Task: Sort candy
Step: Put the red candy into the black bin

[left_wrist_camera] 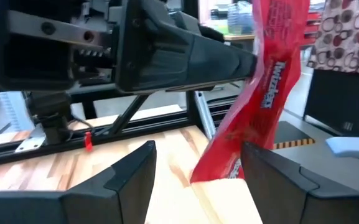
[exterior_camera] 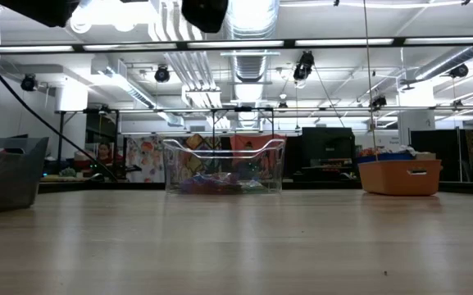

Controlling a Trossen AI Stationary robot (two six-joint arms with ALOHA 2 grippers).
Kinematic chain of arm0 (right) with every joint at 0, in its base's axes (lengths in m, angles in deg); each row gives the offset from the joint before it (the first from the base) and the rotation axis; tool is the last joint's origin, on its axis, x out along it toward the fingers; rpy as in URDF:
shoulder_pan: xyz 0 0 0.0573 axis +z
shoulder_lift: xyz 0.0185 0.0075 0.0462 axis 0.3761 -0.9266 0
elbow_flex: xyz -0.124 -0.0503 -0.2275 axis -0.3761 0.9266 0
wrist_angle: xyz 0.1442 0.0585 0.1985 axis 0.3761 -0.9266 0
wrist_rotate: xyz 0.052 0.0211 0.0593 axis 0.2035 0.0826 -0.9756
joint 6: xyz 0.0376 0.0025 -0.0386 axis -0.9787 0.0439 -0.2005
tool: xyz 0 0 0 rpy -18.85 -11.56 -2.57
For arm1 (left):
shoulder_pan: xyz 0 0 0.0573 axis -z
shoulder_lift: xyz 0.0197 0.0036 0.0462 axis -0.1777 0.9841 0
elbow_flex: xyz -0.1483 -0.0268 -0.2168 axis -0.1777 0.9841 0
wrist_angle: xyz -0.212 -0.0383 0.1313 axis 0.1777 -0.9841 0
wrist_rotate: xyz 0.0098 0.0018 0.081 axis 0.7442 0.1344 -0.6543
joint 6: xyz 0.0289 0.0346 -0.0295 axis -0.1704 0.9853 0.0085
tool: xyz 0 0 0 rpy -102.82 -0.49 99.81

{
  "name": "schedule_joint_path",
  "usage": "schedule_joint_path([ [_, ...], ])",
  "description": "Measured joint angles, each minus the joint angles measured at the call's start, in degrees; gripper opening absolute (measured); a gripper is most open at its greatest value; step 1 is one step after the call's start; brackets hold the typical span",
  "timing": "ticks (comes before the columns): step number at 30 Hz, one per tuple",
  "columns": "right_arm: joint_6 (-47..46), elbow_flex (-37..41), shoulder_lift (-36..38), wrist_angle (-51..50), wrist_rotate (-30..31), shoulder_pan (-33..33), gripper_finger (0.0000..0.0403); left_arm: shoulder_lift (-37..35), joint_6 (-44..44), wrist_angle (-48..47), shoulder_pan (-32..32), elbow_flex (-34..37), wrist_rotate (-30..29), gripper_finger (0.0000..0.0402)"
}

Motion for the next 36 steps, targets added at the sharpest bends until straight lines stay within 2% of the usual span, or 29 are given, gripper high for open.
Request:
schedule_joint_path([
  [5,1.0,0.0,0.0,-0.6,0.4,0.0,0.0009,0.6,1.6,0.0,-0.2,-1.1,6.4,0.0207],
  [8,2.4,0.0,0.0,-1.6,3.4,0.0,0.0009,0.6,2.6,0.0,-0.1,-1.1,7.5,0.0186],
  [13,1.8,0.0,0.0,-4.1,4.6,-0.9,0.0009,0.6,2.7,-0.6,-0.2,-1.1,7.3,0.0123],
  [19,1.2,0.0,0.1,-5.8,4.7,-1.1,0.0009,0.1,2.3,-3.3,-0.2,-1.1,7.3,0.0018],
  [23,-2.0,0.0,0.7,-7.5,10.5,-1.0,0.001,-2.3,0.3,-8.4,-0.3,-1.1,6.9,0.0014],
  [29,-9.9,0.0,3.0,-15.5,19.0,-1.0,0.0046,-8.3,-2.8,-23.2,-0.3,-1.1,6.7,0.0004],
  [33,-16.3,0.0,4.4,-20.7,27.9,-1.0,0.0082,-14.6,-8.7,-41.1,-0.2,-1.1,6.7,0.0002],
  [36,-19.7,0.0,4.5,-22.9,30.8,-1.1,0.0105,-20.0,-18.2,-56.3,-0.2,-1.1,6.7,0.0001],
])
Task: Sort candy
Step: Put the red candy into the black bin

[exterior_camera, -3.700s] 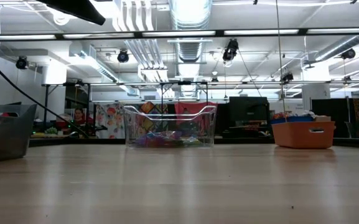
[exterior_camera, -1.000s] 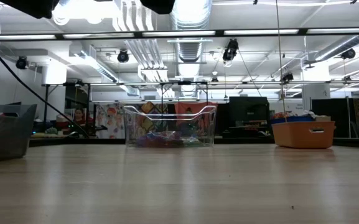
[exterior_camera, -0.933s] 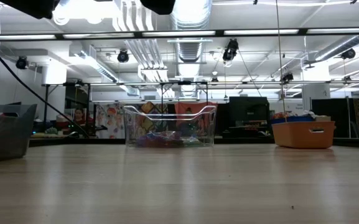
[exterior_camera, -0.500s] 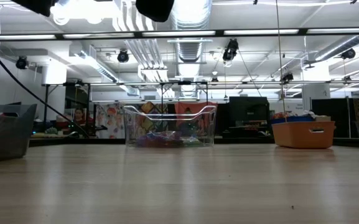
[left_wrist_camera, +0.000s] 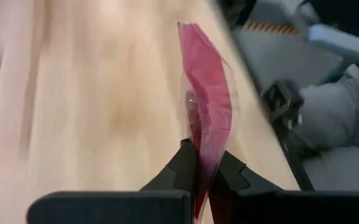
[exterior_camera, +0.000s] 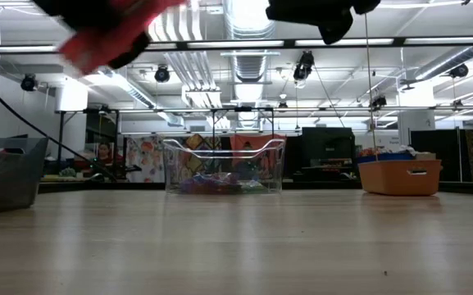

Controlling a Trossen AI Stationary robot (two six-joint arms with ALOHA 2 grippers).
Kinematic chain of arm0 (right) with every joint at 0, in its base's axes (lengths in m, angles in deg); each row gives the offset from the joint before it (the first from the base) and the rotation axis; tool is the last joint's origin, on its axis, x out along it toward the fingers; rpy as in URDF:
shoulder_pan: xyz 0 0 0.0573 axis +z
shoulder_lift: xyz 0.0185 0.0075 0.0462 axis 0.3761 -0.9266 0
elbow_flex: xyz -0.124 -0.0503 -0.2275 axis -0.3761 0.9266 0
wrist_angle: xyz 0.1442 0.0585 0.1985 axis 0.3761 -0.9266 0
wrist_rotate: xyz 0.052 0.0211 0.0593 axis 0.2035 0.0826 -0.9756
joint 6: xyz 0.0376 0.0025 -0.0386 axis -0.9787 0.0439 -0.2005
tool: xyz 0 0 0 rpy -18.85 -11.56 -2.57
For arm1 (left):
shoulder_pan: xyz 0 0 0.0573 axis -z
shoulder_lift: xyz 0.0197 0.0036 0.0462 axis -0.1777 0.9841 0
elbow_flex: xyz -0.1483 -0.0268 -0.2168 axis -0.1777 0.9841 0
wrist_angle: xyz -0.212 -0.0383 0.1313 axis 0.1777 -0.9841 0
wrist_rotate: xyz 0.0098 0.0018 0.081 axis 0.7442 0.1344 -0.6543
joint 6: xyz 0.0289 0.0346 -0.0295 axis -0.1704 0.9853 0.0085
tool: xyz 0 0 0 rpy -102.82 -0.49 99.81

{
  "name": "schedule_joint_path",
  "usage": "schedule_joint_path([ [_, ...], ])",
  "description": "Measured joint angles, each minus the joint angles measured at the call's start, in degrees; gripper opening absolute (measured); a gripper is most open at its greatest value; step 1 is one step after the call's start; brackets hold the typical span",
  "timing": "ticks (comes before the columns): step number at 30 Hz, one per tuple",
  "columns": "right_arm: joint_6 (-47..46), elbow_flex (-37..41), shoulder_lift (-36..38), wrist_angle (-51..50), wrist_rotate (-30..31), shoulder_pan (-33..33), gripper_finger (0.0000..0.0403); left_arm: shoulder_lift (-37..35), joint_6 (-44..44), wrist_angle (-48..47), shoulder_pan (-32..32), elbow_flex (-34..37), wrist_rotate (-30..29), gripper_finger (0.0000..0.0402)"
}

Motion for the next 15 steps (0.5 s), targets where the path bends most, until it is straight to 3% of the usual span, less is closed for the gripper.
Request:
schedule_joint_path([
  [5,-1.2,0.0,-0.2,0.2,0.4,0.1,0.013,-8.7,-22.2,-22.9,1.3,0.0,0.0,0.0001],
  [10,-1.4,0.0,-0.2,0.2,0.8,0.1,0.0141,-15.8,-40.0,-35.9,4.8,0.0,0.2,0.0],
  [15,-1.4,0.0,-0.2,0.2,0.8,0.1,0.0138,-18.8,-52.4,-49.9,8.4,0.4,-1.5,0.0],
])
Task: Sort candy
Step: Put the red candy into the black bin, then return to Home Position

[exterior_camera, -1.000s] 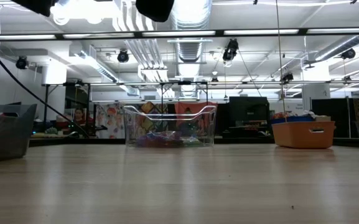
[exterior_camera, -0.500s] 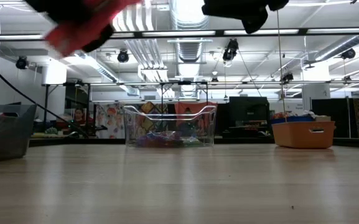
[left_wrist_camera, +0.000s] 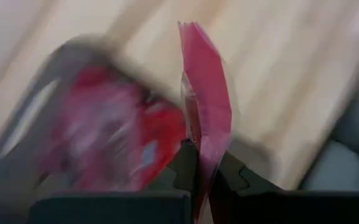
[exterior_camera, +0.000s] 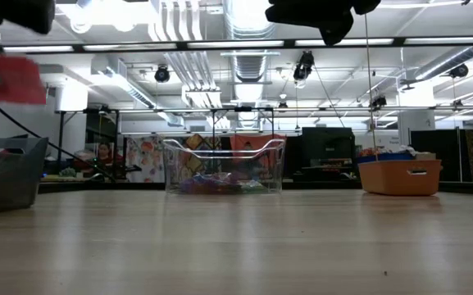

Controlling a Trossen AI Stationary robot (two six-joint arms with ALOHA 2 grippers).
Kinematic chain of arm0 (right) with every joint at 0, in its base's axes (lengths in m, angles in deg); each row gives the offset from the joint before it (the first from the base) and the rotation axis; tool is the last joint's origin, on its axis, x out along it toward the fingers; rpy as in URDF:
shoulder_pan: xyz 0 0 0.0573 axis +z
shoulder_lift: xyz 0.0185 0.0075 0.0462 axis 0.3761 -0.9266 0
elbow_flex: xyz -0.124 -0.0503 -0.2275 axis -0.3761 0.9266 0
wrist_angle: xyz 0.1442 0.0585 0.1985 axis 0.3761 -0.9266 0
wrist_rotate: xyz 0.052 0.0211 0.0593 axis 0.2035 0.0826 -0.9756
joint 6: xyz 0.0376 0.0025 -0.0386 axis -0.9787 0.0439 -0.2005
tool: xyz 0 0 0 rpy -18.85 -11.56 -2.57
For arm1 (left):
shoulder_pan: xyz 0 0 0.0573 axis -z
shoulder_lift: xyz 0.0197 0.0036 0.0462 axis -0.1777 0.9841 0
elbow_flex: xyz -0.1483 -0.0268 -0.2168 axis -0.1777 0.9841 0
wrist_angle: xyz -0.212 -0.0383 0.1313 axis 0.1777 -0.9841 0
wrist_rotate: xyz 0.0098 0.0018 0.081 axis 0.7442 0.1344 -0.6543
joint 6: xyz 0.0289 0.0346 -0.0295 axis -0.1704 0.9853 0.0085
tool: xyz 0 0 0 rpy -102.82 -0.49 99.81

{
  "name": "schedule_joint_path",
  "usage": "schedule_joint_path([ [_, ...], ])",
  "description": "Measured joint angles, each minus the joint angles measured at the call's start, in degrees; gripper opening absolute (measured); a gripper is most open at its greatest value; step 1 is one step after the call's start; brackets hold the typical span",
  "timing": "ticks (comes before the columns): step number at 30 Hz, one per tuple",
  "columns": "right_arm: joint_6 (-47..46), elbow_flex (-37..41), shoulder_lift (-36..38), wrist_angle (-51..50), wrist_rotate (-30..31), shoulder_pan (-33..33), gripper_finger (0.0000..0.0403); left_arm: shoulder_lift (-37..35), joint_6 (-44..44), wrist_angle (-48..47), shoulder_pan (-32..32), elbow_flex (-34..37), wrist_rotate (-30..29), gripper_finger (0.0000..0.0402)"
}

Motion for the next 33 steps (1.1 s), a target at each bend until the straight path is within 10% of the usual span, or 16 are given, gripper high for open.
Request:
schedule_joint_path([
  [20,-0.5,0.0,-0.1,0.0,0.0,0.0,0.014,7.1,-10.7,-11.3,0.2,1.9,5.2,0.0061],
  [27,2.6,0.0,-0.1,-1.0,0.0,0.0,0.0145,7.0,-2.8,-10.4,0.2,0.6,3.8,0.0108],
  [33,6.6,0.0,-0.1,-0.9,-0.5,0.0,0.0133,4.7,21.3,5.6,1.3,0.1,-5.6,0.0099],
])
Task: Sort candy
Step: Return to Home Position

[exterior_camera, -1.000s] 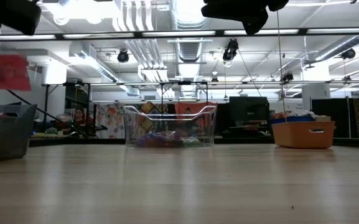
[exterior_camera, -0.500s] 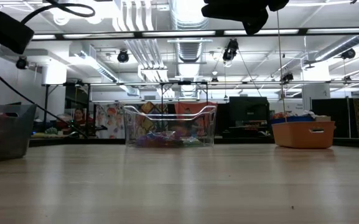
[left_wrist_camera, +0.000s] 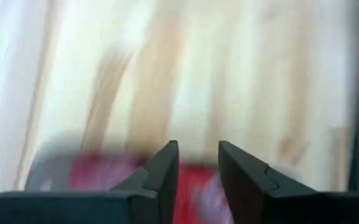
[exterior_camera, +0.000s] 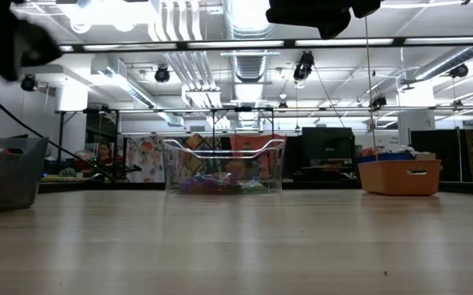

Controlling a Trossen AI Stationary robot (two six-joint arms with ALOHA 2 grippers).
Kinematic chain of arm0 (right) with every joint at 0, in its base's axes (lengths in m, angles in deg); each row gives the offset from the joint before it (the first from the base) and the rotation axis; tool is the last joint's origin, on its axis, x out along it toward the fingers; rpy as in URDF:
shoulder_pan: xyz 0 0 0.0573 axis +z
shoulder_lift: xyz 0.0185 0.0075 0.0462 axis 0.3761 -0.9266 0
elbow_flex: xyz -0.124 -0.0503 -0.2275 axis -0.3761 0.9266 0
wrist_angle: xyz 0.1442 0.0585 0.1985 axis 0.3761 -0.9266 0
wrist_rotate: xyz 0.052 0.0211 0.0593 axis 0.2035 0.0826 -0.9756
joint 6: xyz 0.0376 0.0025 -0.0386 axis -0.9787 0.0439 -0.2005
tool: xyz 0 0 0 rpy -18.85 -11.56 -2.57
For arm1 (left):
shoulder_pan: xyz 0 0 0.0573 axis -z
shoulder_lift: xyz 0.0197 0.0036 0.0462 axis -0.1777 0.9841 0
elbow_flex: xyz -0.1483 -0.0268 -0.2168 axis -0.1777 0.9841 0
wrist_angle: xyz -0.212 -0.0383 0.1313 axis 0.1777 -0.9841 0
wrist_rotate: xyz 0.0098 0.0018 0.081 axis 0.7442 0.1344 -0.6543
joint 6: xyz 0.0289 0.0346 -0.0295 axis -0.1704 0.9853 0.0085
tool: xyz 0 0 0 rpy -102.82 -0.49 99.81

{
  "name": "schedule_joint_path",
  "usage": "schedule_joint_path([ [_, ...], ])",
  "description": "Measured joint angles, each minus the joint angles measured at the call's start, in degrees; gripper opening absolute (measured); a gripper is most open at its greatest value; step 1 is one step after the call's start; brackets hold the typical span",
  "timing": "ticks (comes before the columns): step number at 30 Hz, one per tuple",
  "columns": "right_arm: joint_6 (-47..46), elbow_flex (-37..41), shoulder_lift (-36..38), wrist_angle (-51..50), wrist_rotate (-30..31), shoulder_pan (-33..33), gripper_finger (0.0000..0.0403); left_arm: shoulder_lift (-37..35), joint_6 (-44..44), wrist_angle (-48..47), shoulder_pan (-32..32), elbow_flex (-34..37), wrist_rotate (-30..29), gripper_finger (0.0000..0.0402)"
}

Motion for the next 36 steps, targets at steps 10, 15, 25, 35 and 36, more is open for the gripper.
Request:
schedule_joint_path([
  [10,6.4,0.7,0.0,4.6,-10.7,-4.5,0.0107,-10.1,38.5,28.8,-4.1,10.3,-11.0,0.0012],
  [15,8.0,0.7,0.0,4.4,-18.6,-10.2,0.0094,-17.5,47.8,44.1,-12.8,19.6,-3.9,0.0005],
  [25,10.6,7.6,3.2,6.2,-29.1,-19.2,0.0056,-28.0,48.8,52.7,-34.9,33.5,16.6,0.0],
  [35,11.1,26.8,23.3,14.6,-29.1,-24.0,0.0036,-36.9,45.0,45.6,-39.3,35.4,22.7,0.0],
  [36,11.1,28.5,25.8,14.6,-29.2,-24.3,0.0036,-38.2,44.2,43.7,-39.3,35.4,22.8,0.0],
])
